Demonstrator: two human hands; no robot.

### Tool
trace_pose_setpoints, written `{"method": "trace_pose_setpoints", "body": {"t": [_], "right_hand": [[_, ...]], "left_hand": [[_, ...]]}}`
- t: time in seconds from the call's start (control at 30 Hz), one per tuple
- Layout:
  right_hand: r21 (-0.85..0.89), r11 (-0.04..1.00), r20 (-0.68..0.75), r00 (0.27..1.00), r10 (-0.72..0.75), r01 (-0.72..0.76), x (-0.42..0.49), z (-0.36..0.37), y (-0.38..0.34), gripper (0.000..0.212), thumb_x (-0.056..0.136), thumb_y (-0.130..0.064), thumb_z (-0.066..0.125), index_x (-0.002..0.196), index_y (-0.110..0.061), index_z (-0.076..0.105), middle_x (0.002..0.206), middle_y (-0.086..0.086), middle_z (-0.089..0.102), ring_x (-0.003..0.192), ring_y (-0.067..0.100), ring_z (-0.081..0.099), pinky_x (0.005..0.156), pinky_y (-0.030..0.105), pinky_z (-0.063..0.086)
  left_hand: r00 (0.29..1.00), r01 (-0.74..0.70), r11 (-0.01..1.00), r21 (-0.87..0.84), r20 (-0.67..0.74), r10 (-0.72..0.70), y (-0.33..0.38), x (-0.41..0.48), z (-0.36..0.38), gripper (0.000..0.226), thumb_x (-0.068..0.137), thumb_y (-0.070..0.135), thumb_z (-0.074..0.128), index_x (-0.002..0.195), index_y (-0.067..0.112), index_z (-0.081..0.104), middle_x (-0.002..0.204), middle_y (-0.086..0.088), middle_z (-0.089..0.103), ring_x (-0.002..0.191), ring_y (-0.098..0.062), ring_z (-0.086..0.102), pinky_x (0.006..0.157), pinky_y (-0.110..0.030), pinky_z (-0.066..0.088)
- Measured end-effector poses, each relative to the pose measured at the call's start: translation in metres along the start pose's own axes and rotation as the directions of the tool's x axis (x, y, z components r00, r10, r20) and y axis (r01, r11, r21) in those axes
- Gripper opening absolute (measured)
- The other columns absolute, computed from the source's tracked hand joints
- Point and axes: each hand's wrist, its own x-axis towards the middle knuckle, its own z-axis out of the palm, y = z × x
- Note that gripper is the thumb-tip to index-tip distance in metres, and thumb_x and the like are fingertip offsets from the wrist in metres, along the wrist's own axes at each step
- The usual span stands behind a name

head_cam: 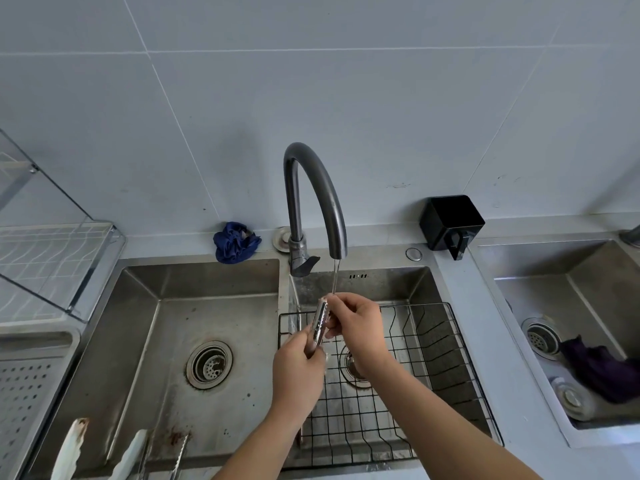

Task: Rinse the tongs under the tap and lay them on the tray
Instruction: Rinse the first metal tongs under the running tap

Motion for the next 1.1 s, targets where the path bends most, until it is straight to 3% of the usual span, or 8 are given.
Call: {"method": "trace_pose_setpoints", "body": {"t": [0.17, 0.3, 0.37, 0.57, 0.73, 0.9, 1.0, 1.1], "right_hand": [[-0.06, 0.997, 0.072, 0.997, -0.035, 0.039, -0.002, -0.004, 0.0, 0.033, 0.083, 0.004, 0.06, 0.092, -0.021, 0.079, 0.065, -0.001, 0.07, 0.056, 0.013, 0.062, 0.054, 0.026, 0.054], [-0.146, 0.985, -0.015, 0.995, -0.099, 0.096, 0.001, -0.003, 0.002, 0.015, 0.097, -0.015, 0.065, 0.094, -0.024, 0.075, 0.059, -0.003, 0.065, 0.052, 0.012, 0.058, 0.049, 0.034, 0.055], [-0.174, 0.977, -0.022, 0.992, -0.126, 0.12, -0.001, 0.0, 0.003, 0.017, 0.101, -0.022, 0.062, 0.088, -0.02, 0.073, 0.056, -0.004, 0.064, 0.048, 0.011, 0.058, 0.045, 0.032, 0.052], [-0.174, 0.983, 0.02, 0.998, -0.06, 0.063, -0.005, 0.005, 0.006, 0.014, 0.096, -0.011, 0.06, 0.09, -0.013, 0.072, 0.058, -0.006, 0.065, 0.05, 0.006, 0.06, 0.046, 0.025, 0.05], [-0.194, 0.978, -0.018, 0.997, -0.079, 0.074, 0.002, 0.005, 0.0, 0.034, 0.102, -0.032, 0.059, 0.075, -0.013, 0.067, 0.051, 0.0, 0.061, 0.041, 0.012, 0.055, 0.038, 0.026, 0.045], [0.04, 0.999, 0.123, 0.992, -0.001, -0.003, -0.004, 0.006, 0.003, 0.017, 0.102, -0.011, 0.057, 0.109, -0.015, 0.072, 0.088, 0.002, 0.078, 0.059, 0.015, 0.061, 0.05, 0.027, 0.052], [0.146, 0.989, 0.114, 0.993, 0.015, -0.032, -0.004, 0.004, -0.001, 0.018, 0.102, -0.022, 0.058, 0.098, -0.011, 0.072, 0.082, 0.016, 0.072, 0.053, 0.02, 0.057, 0.044, 0.029, 0.046], [0.219, 0.97, 0.108, 0.991, 0.081, -0.103, 0.001, 0.004, -0.007, 0.028, 0.104, -0.027, 0.055, 0.089, -0.01, 0.07, 0.078, 0.013, 0.069, 0.047, 0.015, 0.05, 0.041, 0.025, 0.037]], "left_hand": [[0.997, 0.061, 0.996, -0.061, 0.046, -0.058, -0.007, 0.008, 0.002, 0.024, 0.084, -0.003, 0.063, 0.068, 0.001, 0.046, 0.059, 0.0, 0.044, 0.052, -0.006, 0.035, 0.048, -0.016, 0.034], [0.996, 0.058, 0.996, -0.069, 0.075, -0.053, -0.01, 0.008, 0.003, 0.021, 0.083, -0.002, 0.064, 0.07, 0.0, 0.047, 0.063, -0.004, 0.047, 0.058, -0.013, 0.04, 0.052, -0.019, 0.035], [0.996, 0.055, 0.996, -0.067, 0.08, -0.049, -0.01, 0.008, 0.003, 0.016, 0.082, -0.002, 0.064, 0.072, -0.002, 0.051, 0.064, -0.004, 0.048, 0.06, -0.013, 0.042, 0.054, -0.02, 0.035], [0.996, 0.075, 0.994, -0.082, 0.05, -0.071, -0.013, 0.004, -0.005, 0.038, 0.079, -0.011, 0.055, 0.059, 0.017, 0.038, 0.055, 0.006, 0.037, 0.048, -0.005, 0.032, 0.045, -0.016, 0.031], [0.997, 0.044, 0.995, -0.091, 0.062, -0.039, -0.016, 0.003, -0.005, 0.024, 0.078, -0.01, 0.055, 0.066, 0.003, 0.04, 0.059, 0.003, 0.038, 0.051, -0.007, 0.031, 0.048, -0.017, 0.031], [0.988, 0.148, 0.966, -0.212, 0.082, -0.133, -0.021, 0.011, -0.011, 0.034, 0.08, -0.007, 0.057, 0.059, 0.019, 0.05, 0.054, 0.008, 0.047, 0.055, -0.009, 0.04, 0.05, -0.018, 0.033], [0.982, 0.162, 0.937, -0.309, 0.141, -0.123, -0.017, 0.013, -0.012, 0.015, 0.089, 0.004, 0.061, 0.086, 0.013, 0.073, 0.082, -0.019, 0.071, 0.075, -0.021, 0.058, 0.068, -0.051, 0.053], [0.976, 0.2, 0.892, -0.405, 0.164, -0.145, -0.011, 0.012, -0.01, 0.027, 0.092, 0.005, 0.062, 0.107, 0.021, 0.077, 0.096, -0.013, 0.078, 0.089, -0.031, 0.071, 0.082, -0.057, 0.056]]}}
